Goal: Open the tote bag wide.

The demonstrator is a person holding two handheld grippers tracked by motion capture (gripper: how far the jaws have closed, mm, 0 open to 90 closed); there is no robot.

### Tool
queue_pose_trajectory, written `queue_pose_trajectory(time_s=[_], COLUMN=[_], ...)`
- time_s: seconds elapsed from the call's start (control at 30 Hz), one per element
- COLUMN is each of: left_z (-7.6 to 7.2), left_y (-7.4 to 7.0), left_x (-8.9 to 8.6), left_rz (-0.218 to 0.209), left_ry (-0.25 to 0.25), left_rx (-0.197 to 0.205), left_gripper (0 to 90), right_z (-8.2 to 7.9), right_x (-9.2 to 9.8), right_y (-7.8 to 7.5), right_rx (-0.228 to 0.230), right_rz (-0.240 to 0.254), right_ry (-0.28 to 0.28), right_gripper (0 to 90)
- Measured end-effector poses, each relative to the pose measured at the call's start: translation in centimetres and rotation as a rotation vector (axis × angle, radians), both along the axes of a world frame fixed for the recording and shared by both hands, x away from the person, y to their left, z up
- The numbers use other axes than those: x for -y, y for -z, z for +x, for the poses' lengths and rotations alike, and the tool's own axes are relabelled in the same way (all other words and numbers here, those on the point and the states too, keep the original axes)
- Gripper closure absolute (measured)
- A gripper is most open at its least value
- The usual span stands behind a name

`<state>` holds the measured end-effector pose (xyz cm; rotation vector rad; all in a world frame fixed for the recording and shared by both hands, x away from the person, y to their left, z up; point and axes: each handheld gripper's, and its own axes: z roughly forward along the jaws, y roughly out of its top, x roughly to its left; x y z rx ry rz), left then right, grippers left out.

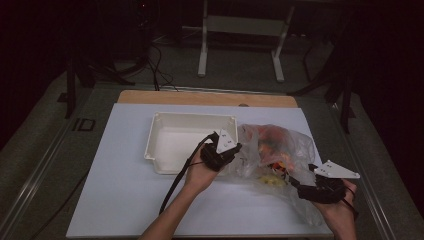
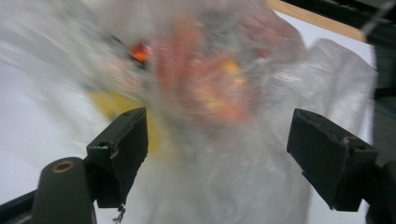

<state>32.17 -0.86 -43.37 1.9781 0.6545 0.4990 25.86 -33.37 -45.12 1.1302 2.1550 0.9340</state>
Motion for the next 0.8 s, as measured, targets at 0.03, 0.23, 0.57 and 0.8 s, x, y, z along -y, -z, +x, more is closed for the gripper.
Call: queue_pose_trajectory(time_s=[0.03,0.23,0.57,0.8], left_z=[0.1,0.5,1.6,2.3], left_y=[0.0,0.0,0.4,0.8], left_x=[-0.1,-0.5,-0.9,-1.2], left_rz=[-0.006,-0.023,-0.019,-0.015], left_ry=[-0.006,-0.024,-0.061,-0.081], left_rx=[-0.002,-0.012,-0.039,-0.063], left_gripper=[89.7,89.7,89.8,89.8], right_z=[0.5,2.0,3.4,4.1], right_x=[0.1,1.2,2.6,3.1], right_y=[0.3,0.9,-0.3,-1.5], right_rx=[-0.020,-0.045,-0.005,0.003], right_rz=[-0.019,-0.096,-0.102,-0.071], right_ry=[0.025,0.114,0.191,0.180], right_gripper=[22.7,45.8,77.6,78.6])
